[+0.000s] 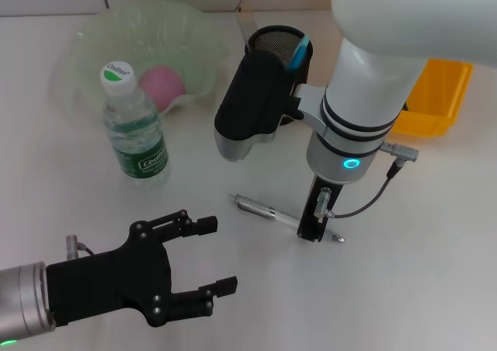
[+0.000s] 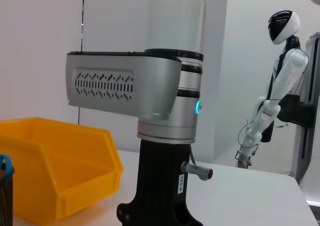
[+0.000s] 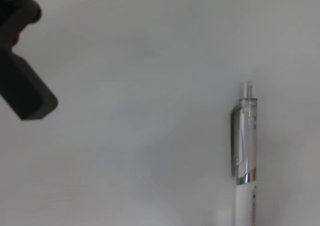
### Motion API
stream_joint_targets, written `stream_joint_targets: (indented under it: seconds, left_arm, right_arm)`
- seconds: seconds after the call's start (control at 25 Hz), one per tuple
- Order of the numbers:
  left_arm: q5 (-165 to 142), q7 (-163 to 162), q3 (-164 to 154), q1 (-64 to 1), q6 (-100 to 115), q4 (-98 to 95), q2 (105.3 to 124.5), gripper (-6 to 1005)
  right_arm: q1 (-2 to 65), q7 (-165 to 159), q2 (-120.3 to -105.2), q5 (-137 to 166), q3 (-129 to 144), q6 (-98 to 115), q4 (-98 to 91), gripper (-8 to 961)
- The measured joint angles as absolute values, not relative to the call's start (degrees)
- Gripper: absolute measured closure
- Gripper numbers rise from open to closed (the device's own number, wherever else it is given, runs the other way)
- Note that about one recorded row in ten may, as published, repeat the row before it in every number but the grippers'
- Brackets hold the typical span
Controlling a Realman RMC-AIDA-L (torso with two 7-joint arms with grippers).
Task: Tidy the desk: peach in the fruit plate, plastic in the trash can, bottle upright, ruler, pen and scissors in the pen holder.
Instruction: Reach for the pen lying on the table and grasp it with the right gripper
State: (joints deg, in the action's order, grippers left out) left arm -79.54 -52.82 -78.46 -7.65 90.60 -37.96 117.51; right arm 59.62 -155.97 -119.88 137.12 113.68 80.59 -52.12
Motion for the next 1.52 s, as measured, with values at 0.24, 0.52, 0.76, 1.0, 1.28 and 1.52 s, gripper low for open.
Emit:
stream_joint_targets:
  seconds: [0.24, 0.52, 0.76, 1.0, 1.28, 1.52]
  left_arm:
    - [-79.54, -52.82, -78.44, -7.65, 90.38, -37.96, 117.51, 214]
    - [-79.54, -52.78, -78.32, -7.61, 90.47, -37.88, 117.59, 214]
    - [-79.54, -52.75, -78.31, -7.64, 90.57, -37.87, 117.62, 214]
    - [-79.54, -52.73, -78.3, -7.71, 90.61, -37.87, 117.68, 214]
    - [-79.54, -52.73, -78.3, -7.8, 90.62, -37.88, 117.69, 214]
    - [-79.54, -52.73, -78.31, -8.04, 90.62, -37.88, 117.69, 214]
  right_arm:
    - [59.83, -156.01, -119.88, 137.09, 113.89, 80.44, -51.55, 751]
    - [60.21, -156.17, -119.88, 136.65, 113.91, 80.43, -50.83, 866]
    - [59.35, -156.43, -119.89, 136.79, 113.61, 81.1, -52.73, 866]
    - [59.09, -156.46, -119.89, 136.93, 113.37, 81.13, -52.76, 867]
    - [58.95, -156.45, -119.88, 137.05, 113.24, 81.19, -53.12, 865]
    - [59.07, -157.8, -119.88, 137.12, 113.12, 81.37, -53.23, 703]
